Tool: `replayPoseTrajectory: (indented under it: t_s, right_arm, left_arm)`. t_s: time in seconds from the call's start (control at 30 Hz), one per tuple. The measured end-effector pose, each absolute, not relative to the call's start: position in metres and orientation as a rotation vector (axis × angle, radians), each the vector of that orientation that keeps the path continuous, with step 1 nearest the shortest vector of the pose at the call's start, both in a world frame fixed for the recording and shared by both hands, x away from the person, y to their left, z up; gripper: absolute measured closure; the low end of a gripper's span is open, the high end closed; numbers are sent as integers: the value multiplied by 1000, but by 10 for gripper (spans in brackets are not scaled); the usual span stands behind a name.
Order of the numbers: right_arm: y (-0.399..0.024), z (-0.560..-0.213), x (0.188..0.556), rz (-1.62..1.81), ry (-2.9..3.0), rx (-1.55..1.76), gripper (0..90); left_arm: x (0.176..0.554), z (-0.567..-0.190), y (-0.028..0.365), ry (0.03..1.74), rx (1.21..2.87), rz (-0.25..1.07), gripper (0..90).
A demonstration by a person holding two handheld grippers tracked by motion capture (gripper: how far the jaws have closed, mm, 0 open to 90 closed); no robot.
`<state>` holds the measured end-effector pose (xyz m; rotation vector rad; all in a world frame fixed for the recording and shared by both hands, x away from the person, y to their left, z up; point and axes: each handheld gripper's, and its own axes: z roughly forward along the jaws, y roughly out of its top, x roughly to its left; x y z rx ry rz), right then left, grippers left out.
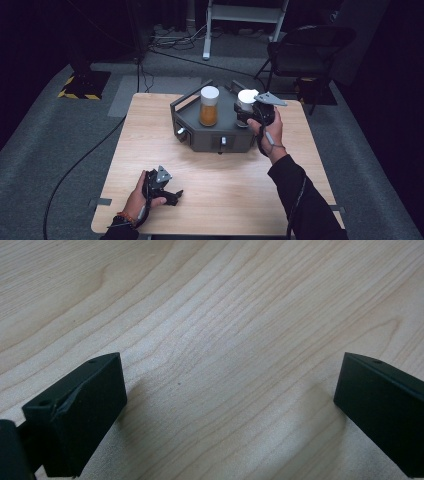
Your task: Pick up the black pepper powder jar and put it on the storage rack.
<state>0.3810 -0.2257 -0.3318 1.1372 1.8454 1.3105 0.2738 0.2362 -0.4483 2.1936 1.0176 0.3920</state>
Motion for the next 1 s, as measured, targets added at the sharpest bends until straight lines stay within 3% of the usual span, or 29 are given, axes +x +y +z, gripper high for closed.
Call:
replayPoseTrajectory:
  t_s: [1.0]
  right_arm:
    - [-228,-346,384,1337,1823,1199,268]
  left_arm:
    - [274,-448,237,1015,2195,391,4]
